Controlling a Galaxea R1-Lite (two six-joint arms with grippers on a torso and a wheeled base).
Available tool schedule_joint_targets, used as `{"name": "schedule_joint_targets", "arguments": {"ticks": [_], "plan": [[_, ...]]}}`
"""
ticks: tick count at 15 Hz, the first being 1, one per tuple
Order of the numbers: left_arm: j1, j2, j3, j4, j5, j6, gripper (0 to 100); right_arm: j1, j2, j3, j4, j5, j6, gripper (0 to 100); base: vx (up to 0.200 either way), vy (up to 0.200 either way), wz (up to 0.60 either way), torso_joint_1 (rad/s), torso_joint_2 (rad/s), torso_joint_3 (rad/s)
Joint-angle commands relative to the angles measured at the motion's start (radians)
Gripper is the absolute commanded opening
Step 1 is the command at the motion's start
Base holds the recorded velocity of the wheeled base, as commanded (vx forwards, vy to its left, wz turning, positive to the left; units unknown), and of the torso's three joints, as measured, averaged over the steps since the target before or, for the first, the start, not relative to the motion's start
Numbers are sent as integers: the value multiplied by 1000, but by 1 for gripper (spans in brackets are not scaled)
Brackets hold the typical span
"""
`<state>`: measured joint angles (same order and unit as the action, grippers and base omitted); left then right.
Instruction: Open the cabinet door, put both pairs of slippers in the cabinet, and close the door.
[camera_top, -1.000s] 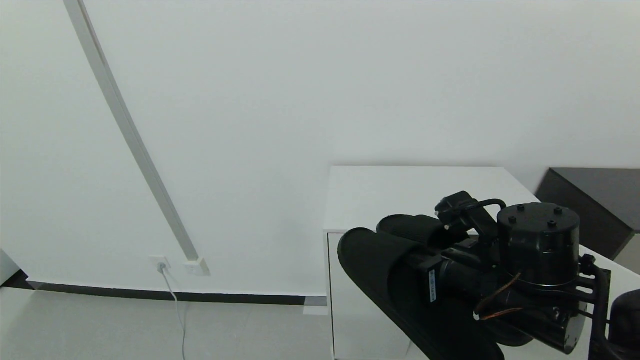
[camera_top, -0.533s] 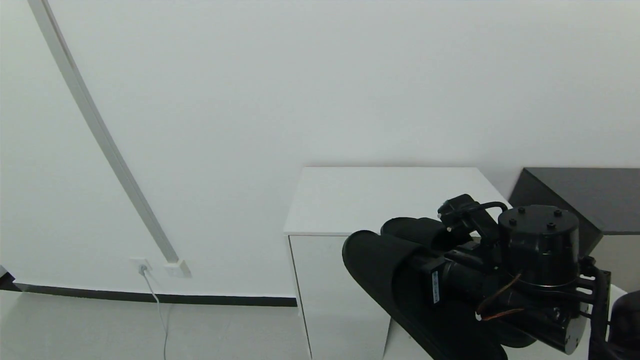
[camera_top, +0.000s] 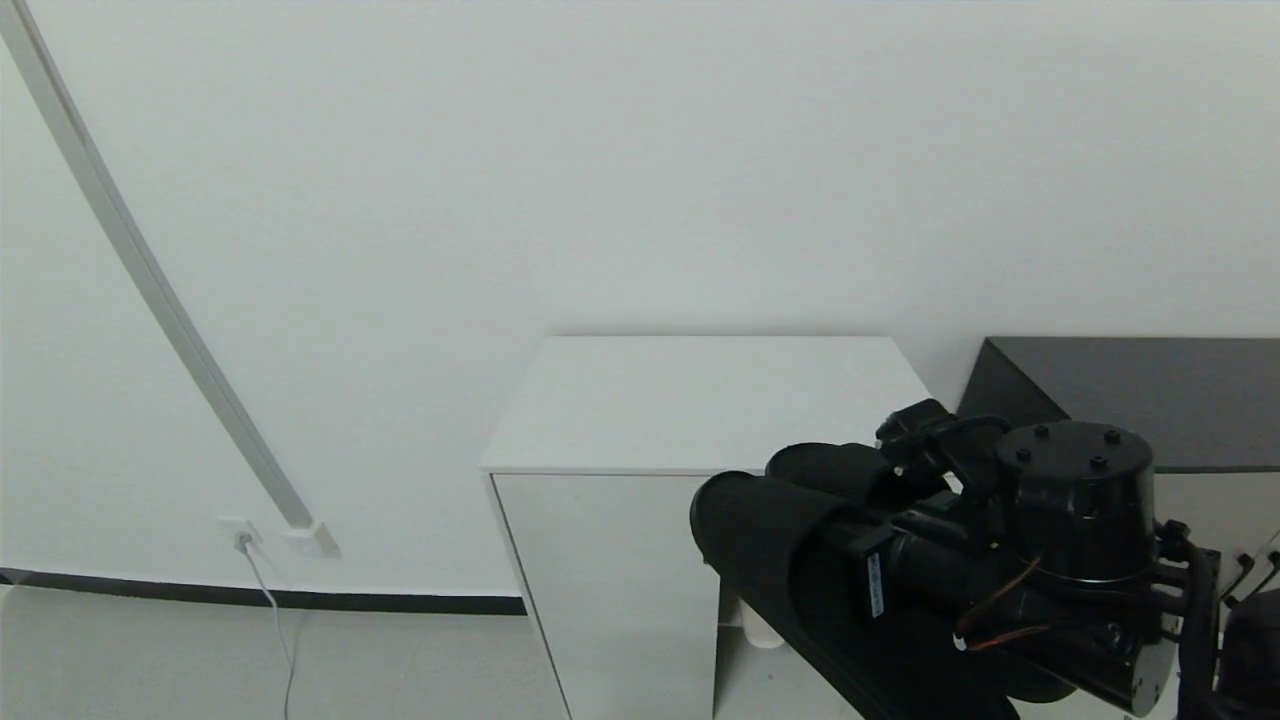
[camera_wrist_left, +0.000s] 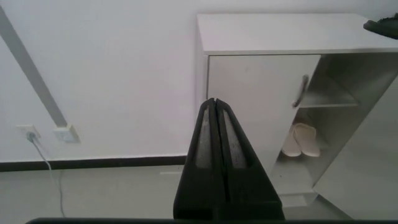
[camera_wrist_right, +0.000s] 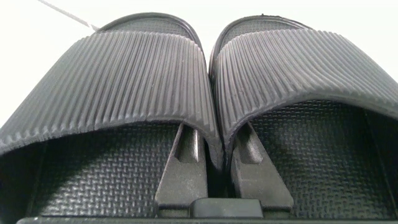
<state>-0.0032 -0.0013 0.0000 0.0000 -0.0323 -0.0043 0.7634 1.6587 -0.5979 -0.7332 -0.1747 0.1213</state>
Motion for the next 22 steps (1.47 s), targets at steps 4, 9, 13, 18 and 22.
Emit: {"name": "schedule_joint_targets", "arguments": {"ticks": [4, 9, 13, 18, 22], "plan": [[0, 1, 0, 0, 0, 0, 0, 1, 4, 3, 0, 0, 0, 0, 0, -200, 0, 8, 2, 2], [0, 1, 0, 0, 0, 0, 0, 2, 4, 7, 0, 1, -12, 0, 0, 0, -120, 1, 0, 0], [0, 1, 0, 0, 0, -2, 0, 4, 6, 9, 1, 9, -14, 0, 0, 0, 0, 0, 0, 0], [0, 1, 0, 0, 0, -3, 0, 8, 1, 10, 1, 7, -14, 0, 0, 0, 0, 0, 0, 0], [0, 1, 0, 0, 2, -5, 0, 20, 3, 33, -29, 7, -22, 0, 0, 0, 0, 0, 0, 0]]}}
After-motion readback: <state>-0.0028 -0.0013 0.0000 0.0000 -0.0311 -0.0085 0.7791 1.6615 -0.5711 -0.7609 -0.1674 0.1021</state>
